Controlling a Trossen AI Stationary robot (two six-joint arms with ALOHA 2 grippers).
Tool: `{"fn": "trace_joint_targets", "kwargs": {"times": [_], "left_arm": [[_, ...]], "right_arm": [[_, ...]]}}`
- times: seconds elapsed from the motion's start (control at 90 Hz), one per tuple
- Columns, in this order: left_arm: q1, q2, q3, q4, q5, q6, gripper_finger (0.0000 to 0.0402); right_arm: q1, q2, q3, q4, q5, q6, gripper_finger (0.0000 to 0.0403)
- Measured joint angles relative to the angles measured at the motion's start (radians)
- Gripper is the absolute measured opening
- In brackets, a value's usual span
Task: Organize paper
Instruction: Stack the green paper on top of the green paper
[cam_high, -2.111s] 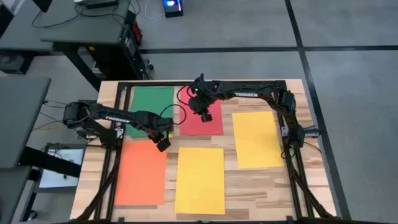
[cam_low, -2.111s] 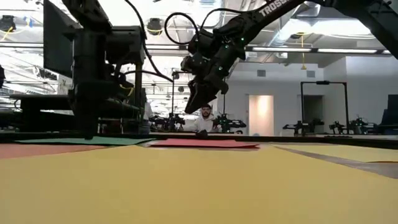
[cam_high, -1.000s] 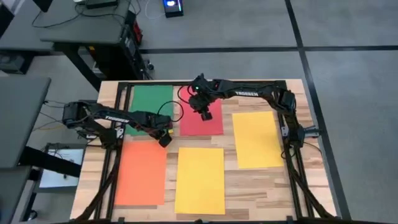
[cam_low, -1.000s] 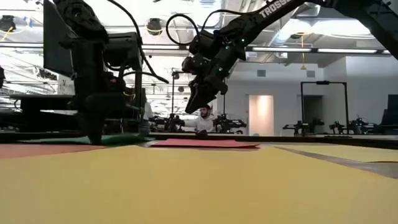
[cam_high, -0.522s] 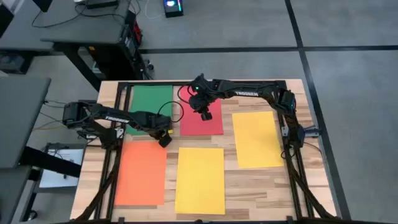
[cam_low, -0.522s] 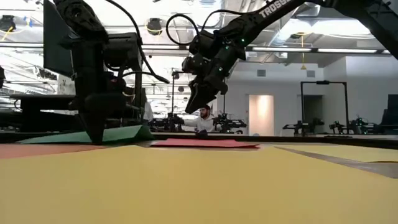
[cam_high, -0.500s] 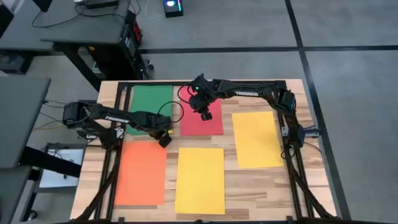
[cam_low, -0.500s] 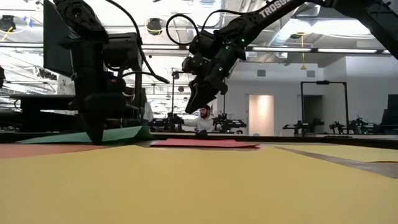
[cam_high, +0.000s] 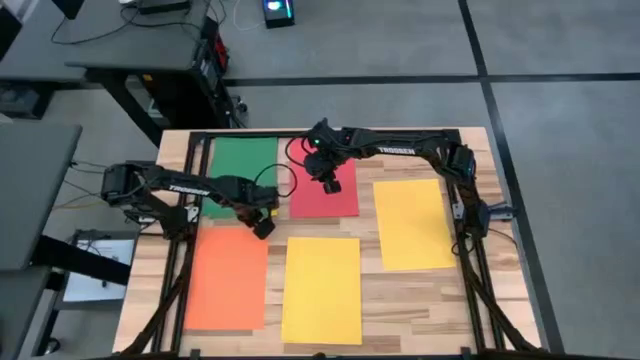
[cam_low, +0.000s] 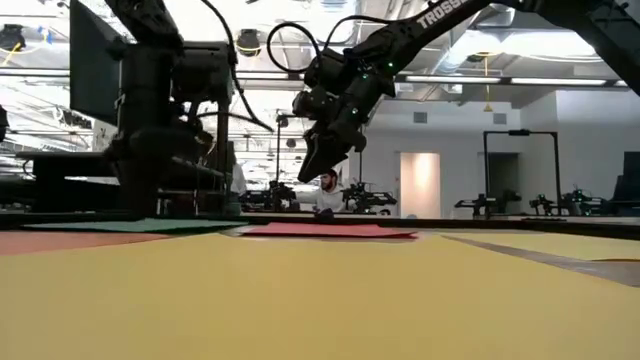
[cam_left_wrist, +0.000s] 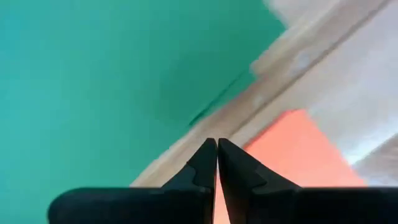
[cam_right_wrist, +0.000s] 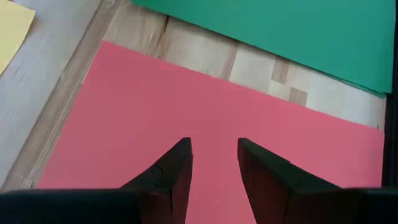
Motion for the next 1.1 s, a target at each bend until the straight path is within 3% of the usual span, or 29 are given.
{"fn": "trace_joint_targets", "kwargs": {"times": [0.189,0.311,0.456,0.767,1.1], "left_arm": [[0.000,0.000,0.009,0.038,-0.002,-0.017,0.0000],[0.000,-0.001,0.025,0.251,-0.010,0.026,0.0000],[0.011,0.020,0.026,0.424,-0.078,0.188,0.0000],[0.127,0.218,0.030,0.430,-0.064,0.326,0.0000],[0.139,0.191,0.028,0.349,-0.085,0.319,0.0000]], "right_arm": [[0.003,0.000,0.000,0.001,0.000,-0.001,0.0118],[0.003,0.000,0.000,-0.006,0.000,-0.005,0.0118],[-0.005,-0.008,0.000,-0.055,0.000,-0.001,0.0118],[-0.019,-0.010,0.000,-0.123,0.001,0.018,0.0092],[-0.018,-0.010,0.000,-0.118,0.001,0.017,0.0071]]}}
